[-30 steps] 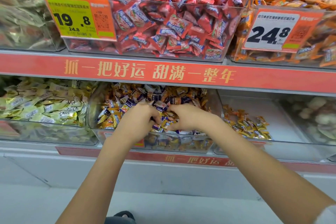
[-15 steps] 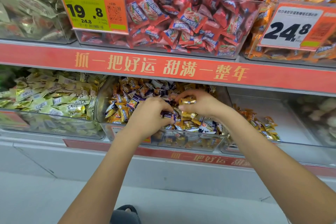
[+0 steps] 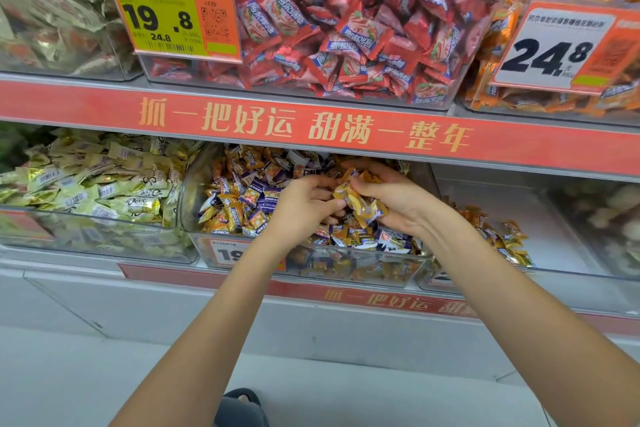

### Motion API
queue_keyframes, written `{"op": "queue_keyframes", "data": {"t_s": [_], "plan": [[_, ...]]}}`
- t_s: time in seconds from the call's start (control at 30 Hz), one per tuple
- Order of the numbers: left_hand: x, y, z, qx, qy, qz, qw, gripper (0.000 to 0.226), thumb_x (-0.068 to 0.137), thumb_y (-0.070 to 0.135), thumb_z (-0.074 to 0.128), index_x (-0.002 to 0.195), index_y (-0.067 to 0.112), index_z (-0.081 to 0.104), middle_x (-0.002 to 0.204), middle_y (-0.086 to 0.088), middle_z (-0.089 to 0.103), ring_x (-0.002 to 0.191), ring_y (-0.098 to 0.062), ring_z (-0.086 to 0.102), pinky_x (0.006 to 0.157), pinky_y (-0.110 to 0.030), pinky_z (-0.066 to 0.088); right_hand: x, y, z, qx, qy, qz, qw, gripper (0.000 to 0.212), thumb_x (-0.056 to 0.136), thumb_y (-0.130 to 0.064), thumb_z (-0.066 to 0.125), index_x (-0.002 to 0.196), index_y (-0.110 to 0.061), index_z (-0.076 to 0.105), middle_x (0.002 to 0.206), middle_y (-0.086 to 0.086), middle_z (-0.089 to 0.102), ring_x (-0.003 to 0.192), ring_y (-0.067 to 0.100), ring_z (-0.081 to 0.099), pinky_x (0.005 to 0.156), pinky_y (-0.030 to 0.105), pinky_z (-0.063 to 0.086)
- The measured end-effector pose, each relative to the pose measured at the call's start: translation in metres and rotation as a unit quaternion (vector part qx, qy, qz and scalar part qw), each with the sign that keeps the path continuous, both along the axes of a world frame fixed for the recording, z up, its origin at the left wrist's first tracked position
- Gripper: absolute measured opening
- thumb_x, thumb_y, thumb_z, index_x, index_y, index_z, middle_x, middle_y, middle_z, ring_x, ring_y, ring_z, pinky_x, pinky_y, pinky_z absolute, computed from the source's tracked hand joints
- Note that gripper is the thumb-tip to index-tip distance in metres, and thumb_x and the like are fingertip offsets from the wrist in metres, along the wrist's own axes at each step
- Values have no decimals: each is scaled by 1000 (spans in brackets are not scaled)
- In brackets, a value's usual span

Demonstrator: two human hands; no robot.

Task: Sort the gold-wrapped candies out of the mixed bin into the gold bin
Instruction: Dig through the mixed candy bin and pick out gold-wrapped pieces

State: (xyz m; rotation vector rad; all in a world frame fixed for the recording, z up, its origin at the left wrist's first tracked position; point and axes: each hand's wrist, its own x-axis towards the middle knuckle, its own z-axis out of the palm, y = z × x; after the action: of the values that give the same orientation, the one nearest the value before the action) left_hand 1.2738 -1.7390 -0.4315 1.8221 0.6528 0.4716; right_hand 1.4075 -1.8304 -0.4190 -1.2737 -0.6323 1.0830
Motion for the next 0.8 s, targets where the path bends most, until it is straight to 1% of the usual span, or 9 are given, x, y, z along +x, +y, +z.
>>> {"op": "queue_keyframes", "data": {"t_s": [0.07,0.13,0.23,0.33,0.4,0.5,0.67,0.73,0.8], "plan": [[0,2,0,2,-20,43,999,36,89,5,62,124,-3,53,87,-13,68,72,-19,69,68,-25,58,2,-1,1,-4,-23,-6,1000,23,91,2,56,102,-17,65,114,8,61,95,19,63,68,26,57],[0,4,1,-15,-36,73,997,35,89,4,62,122,-5,53,86,-17,68,72,-19,70,71,-27,59,3,-3,3,-20,-54,-20,998,25,91,4,55,100,-18,64,117,3,58,98,14,60,69,23,55],[0,2,2,-40,-53,70,995,35,89,4,63,121,-7,53,89,-18,68,77,-20,71,71,-26,59,1,-7,5,-18,-49,-43,998,23,92,4,55,100,-16,63,108,-1,59,91,10,59,69,21,54],[1,-3,3,-25,-44,57,997,38,88,8,66,121,-7,54,88,-14,68,77,-14,71,68,-22,58,-4,-13,9,-3,-22,-54,998,25,92,4,53,111,-11,61,107,3,59,96,15,60,73,23,57],[1,-6,4,-7,-33,49,998,37,87,10,67,119,-6,56,86,-11,68,77,-14,71,69,-24,58,-6,-24,12,7,-57,-73,996,26,94,4,51,114,-11,58,108,2,57,99,17,60,73,23,57],[0,-10,8,8,-26,46,999,28,86,11,68,111,0,59,78,-6,67,78,-19,71,75,-31,58,-2,-54,13,13,-162,-138,977,26,95,0,50,118,-13,53,104,-4,56,93,11,61,71,20,56],[1,-23,13,-42,-25,32,998,19,87,11,68,100,9,55,84,-11,70,76,-16,72,70,-28,59,20,-112,3,42,-183,-294,937,19,95,-5,54,97,-23,60,92,-4,64,78,10,65,73,22,56],[2,-29,16,-57,-25,23,998,10,87,9,66,91,9,57,82,-11,70,74,-16,72,64,-24,58,37,-126,-8,1,-161,-317,935,14,98,-13,51,106,-20,59,101,-4,59,88,13,62,77,22,56],[3,-35,18,-57,-26,13,998,9,87,9,66,81,11,59,77,-10,71,72,-17,71,63,-24,58,55,-134,-14,-54,-81,-268,958,35,100,-33,43,129,-15,51,127,-2,54,113,17,53,86,31,52]]}}
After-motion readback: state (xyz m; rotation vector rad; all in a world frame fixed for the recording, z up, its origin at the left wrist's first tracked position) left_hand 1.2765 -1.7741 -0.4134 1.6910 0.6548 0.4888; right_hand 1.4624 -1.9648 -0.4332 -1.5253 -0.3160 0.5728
